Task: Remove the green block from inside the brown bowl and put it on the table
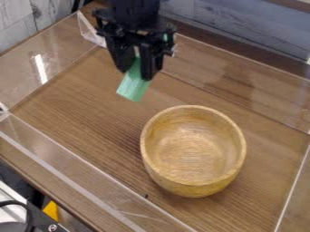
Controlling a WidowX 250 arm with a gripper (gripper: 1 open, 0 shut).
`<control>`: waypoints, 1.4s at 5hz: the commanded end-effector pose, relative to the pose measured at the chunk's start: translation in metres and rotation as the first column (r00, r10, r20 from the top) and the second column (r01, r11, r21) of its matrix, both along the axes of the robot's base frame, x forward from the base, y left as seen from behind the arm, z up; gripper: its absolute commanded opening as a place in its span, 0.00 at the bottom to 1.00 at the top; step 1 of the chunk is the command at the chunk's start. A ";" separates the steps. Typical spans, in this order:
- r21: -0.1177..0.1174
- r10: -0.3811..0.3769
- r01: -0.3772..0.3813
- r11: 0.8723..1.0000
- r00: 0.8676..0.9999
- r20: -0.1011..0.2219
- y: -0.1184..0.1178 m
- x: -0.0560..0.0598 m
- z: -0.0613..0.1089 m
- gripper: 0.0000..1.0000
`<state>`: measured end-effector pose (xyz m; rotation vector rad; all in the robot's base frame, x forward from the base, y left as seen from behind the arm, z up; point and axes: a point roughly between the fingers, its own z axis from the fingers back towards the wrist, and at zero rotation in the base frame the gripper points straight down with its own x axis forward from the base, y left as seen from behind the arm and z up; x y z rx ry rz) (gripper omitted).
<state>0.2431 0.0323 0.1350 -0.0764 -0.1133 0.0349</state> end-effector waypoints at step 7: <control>0.108 0.049 -0.061 0.992 0.993 0.105 0.063 -0.005 -0.027 0.00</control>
